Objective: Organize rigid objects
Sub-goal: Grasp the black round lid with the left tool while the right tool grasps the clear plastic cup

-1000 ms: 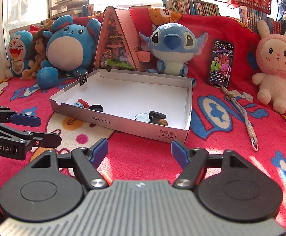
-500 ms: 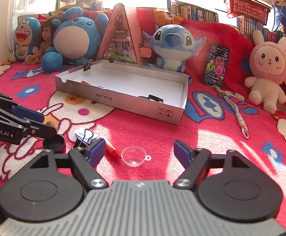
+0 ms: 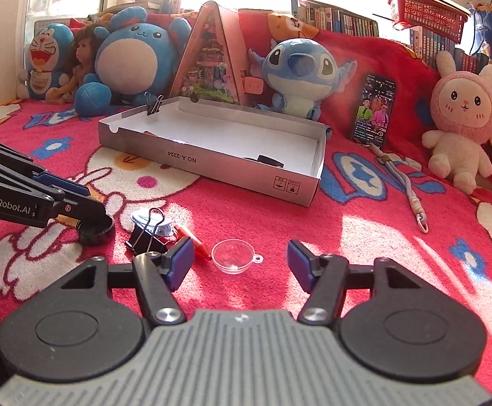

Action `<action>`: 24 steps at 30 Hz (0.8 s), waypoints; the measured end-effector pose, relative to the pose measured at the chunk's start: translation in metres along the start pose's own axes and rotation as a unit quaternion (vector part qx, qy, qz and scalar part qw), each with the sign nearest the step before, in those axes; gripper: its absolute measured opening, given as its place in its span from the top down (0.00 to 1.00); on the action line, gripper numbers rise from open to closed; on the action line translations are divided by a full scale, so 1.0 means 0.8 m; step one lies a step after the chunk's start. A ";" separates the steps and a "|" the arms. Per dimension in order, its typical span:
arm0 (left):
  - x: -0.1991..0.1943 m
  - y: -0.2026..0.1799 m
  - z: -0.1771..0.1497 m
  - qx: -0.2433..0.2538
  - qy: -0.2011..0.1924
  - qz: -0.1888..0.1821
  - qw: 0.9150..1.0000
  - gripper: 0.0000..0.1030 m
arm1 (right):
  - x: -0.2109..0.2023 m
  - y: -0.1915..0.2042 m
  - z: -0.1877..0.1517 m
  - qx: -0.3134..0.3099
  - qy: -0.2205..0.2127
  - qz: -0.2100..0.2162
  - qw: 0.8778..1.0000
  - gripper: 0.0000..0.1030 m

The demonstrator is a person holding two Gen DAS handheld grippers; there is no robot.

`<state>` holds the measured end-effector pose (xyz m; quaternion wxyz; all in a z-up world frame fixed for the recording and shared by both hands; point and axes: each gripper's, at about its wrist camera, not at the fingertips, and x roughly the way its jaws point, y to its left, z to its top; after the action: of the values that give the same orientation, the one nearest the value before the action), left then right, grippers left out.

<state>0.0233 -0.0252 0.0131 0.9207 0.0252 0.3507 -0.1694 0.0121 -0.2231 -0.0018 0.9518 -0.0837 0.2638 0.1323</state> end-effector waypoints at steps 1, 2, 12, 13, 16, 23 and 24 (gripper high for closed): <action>0.000 0.000 0.000 -0.001 0.001 -0.001 1.000 0.74 | 0.001 0.000 -0.001 0.005 0.003 0.001 1.000 0.35; 0.001 0.000 -0.001 -0.001 0.002 -0.001 1.000 0.74 | 0.002 0.000 -0.001 0.008 0.004 0.002 1.000 0.40; 0.001 0.000 0.000 -0.008 -0.003 0.001 1.000 0.78 | 0.006 0.004 -0.001 0.023 0.008 0.000 1.000 0.61; 0.001 0.000 0.001 -0.009 -0.003 0.002 1.000 0.79 | 0.006 0.004 -0.001 0.023 0.008 0.001 1.000 0.61; 0.000 0.002 0.001 -0.012 -0.002 0.001 1.000 0.82 | 0.005 0.005 -0.001 0.024 0.007 0.000 1.000 0.61; 0.000 0.005 0.003 -0.016 -0.005 0.007 1.000 0.82 | 0.003 0.003 0.000 0.029 0.003 -0.002 1.000 0.61; 0.001 0.005 0.004 -0.018 -0.005 0.008 1.000 0.81 | 0.003 0.003 -0.001 0.030 0.003 -0.002 1.000 0.61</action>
<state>0.0269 -0.0222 0.0146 0.9240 0.0110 0.3492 -0.1557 0.0130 -0.2204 -0.0037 0.9533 -0.0565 0.2705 0.1218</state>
